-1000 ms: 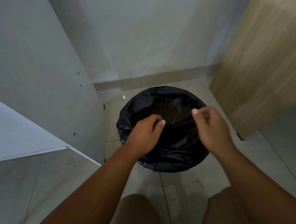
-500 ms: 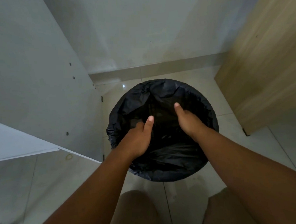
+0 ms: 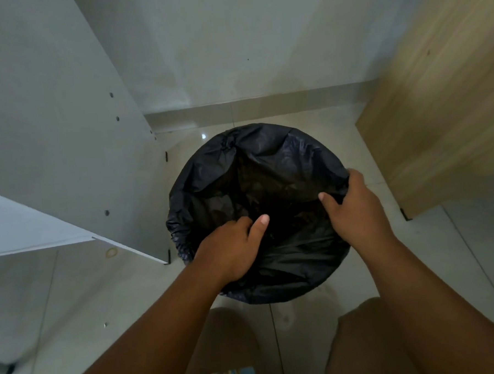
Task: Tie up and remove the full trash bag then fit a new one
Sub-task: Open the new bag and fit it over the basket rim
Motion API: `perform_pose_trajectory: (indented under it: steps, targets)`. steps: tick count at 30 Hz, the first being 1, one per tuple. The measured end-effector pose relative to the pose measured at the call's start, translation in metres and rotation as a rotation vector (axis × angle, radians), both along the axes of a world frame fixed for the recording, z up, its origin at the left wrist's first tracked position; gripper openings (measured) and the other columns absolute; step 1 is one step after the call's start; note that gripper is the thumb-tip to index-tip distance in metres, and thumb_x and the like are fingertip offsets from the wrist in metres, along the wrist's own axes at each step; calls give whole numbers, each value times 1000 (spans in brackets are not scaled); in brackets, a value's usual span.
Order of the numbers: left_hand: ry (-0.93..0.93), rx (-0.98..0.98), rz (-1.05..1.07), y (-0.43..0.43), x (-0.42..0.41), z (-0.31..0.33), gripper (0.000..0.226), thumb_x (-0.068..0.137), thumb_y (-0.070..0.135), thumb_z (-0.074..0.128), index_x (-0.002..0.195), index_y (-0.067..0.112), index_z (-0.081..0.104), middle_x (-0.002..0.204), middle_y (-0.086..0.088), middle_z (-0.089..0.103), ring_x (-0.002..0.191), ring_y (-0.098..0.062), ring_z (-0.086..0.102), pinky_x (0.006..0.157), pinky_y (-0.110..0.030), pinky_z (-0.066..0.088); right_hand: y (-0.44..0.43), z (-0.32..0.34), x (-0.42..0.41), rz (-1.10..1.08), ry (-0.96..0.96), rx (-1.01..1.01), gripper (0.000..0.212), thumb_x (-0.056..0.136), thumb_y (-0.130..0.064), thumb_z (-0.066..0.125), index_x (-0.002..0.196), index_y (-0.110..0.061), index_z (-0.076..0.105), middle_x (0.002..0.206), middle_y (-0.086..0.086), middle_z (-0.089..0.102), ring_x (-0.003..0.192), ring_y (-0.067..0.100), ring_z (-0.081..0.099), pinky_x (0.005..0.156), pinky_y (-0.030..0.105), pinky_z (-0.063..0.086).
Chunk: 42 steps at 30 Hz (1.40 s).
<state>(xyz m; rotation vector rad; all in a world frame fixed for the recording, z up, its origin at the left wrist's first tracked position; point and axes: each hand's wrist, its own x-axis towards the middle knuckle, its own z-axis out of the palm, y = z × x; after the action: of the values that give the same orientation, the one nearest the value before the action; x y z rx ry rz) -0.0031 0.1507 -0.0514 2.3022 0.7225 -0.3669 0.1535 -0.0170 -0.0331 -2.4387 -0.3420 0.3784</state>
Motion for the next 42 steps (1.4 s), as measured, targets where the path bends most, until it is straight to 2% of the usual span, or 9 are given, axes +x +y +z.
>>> perform_pose_trajectory:
  steps: [4, 6, 10, 14, 23, 27, 33, 37, 42]
  targets:
    - [65, 12, -2, -5, 0, -6, 87, 92, 79, 5, 119, 20, 63, 118, -6, 65, 105, -24, 60, 96, -44, 49, -11, -7, -15, -59, -90, 97, 23, 97, -22, 61, 114, -9, 52, 93, 4, 60, 88, 29, 62, 68, 33, 46]
    - [5, 11, 8, -12, 9, -5, 88, 90, 81, 7, 115, 19, 64, 120, -8, 64, 108, -26, 59, 98, -47, 49, -14, -8, -26, -74, -102, 153, 24, 97, -23, 62, 113, -10, 51, 95, 5, 62, 85, 24, 60, 68, 32, 45]
    - [29, -378, 229, -20, 38, -15, 93, 89, 82, 14, 155, 20, 38, 160, -8, 38, 144, -28, 39, 118, -44, 31, -18, -7, -51, -126, -122, 256, 33, 92, -31, 69, 109, -15, 46, 91, -4, 59, 75, 11, 56, 58, 20, 41]
    - [66, -515, 349, -23, 53, -36, 94, 91, 80, 17, 159, 17, 30, 165, -8, 28, 150, -28, 31, 123, -44, 23, -21, -9, -64, -250, -80, 374, 39, 91, -46, 67, 109, -17, 48, 90, -16, 57, 78, -7, 54, 58, 7, 39]
    - [205, -303, 439, -17, 58, -57, 92, 95, 75, 19, 155, 8, 35, 160, -18, 36, 142, -38, 39, 118, -44, 32, -30, -21, -61, -392, -53, 446, 46, 102, -51, 43, 118, -9, 50, 88, -11, 54, 76, -1, 53, 64, 19, 39]
    - [57, -187, 414, -35, 72, -53, 81, 99, 66, 21, 146, 7, 50, 150, -21, 48, 135, -39, 47, 113, -43, 37, -27, -18, -66, -425, -45, 469, 43, 104, -52, 36, 111, -12, 50, 82, -10, 53, 69, -4, 52, 57, 8, 36]
    - [9, -830, 562, -60, 88, -45, 74, 102, 65, 24, 156, 17, 36, 158, -14, 41, 141, -33, 42, 109, -33, 33, -24, -17, -77, -424, -41, 513, 43, 105, -50, 31, 101, -11, 48, 73, -8, 48, 57, -8, 48, 51, 9, 37]
    - [-22, -999, 635, -62, 92, -57, 65, 105, 58, 22, 158, 20, 29, 161, -9, 36, 146, -29, 35, 94, -29, 30, -25, -19, -80, -430, -39, 514, 44, 105, -51, 30, 102, -12, 49, 71, -8, 49, 56, -7, 48, 50, 11, 37]
    - [-80, -676, 714, -42, 94, -94, 116, 66, 91, 19, 141, 12, 56, 145, -15, 55, 129, -37, 52, 115, -50, 37, -26, -16, -79, -439, -29, 507, 44, 105, -51, 30, 103, -11, 49, 72, -9, 49, 57, -9, 49, 57, 21, 39]
